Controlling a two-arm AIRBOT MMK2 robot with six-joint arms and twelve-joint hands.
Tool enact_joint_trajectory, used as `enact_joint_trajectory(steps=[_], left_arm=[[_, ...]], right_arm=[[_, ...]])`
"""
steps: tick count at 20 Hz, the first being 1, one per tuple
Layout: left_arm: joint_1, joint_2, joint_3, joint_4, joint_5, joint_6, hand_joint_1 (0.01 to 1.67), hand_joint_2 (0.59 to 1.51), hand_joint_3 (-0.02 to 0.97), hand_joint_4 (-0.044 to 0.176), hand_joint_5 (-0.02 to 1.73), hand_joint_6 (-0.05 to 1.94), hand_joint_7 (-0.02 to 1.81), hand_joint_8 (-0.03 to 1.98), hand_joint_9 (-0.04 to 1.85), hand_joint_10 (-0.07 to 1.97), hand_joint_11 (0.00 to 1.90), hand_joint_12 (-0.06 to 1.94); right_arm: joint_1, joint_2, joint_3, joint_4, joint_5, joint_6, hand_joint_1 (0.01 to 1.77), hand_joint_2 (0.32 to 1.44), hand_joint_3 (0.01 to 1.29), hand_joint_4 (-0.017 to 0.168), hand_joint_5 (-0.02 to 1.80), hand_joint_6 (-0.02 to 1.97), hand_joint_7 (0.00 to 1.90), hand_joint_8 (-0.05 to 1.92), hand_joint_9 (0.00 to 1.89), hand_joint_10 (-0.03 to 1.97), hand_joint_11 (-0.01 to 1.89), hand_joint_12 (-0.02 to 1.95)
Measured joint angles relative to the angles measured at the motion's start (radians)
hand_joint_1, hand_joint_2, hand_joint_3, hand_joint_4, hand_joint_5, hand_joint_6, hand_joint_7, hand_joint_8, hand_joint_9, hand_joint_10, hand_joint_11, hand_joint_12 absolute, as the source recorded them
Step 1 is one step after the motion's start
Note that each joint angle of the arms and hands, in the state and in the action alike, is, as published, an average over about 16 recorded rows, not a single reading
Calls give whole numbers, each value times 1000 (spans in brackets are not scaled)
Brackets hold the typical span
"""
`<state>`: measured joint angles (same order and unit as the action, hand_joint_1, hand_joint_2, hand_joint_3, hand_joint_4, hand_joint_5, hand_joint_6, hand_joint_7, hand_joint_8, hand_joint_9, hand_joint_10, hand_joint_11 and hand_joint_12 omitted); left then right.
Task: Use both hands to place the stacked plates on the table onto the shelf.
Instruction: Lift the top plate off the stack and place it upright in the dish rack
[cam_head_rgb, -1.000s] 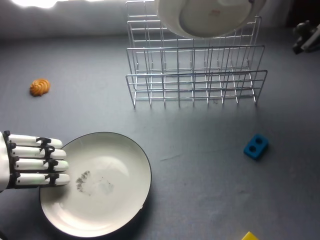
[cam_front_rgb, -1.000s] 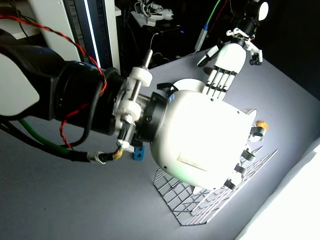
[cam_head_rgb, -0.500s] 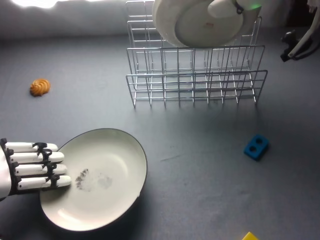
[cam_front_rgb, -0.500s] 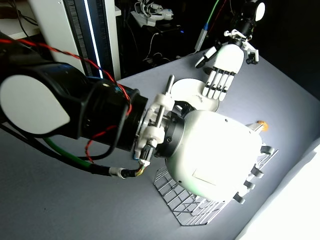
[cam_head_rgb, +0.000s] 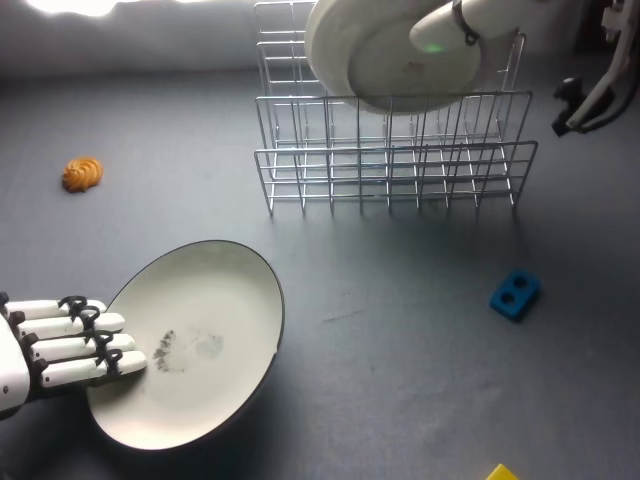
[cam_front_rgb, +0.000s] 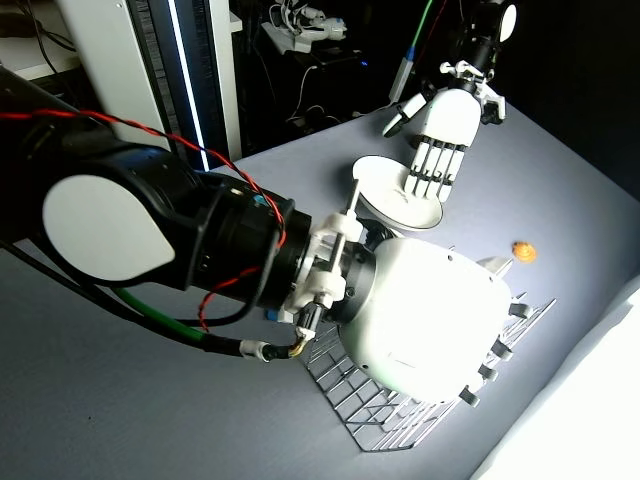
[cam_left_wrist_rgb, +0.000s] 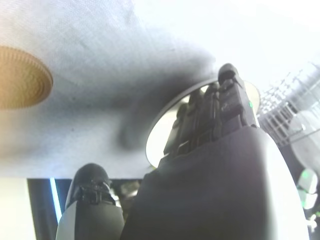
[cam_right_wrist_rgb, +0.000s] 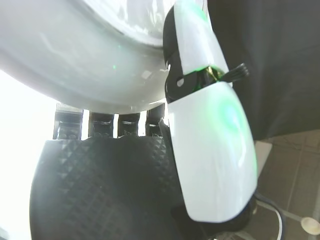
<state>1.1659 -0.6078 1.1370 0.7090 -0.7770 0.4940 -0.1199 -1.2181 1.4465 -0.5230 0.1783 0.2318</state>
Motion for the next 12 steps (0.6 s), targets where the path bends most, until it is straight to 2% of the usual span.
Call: enact_joint_trajectory(steps=[9, 12], left_arm=[[26, 10, -53, -93, 36, -3, 14, 1062, 14, -11, -12, -33, -3, -10, -24, -42, 27, 25], [28, 12, -63, -111, 46, -4, 14, 1063, 14, -11, -12, -34, -2, -9, -24, -43, 27, 25]], right_arm=[[-43, -27, 36, 1, 13, 0, 1260, 1086, 10, 7, 740, 1287, 860, 1182, 895, 686, 644, 1393], [-55, -33, 45, 1, 21, -1, 1245, 1094, 10, 4, 720, 1283, 843, 1126, 868, 678, 627, 1404]])
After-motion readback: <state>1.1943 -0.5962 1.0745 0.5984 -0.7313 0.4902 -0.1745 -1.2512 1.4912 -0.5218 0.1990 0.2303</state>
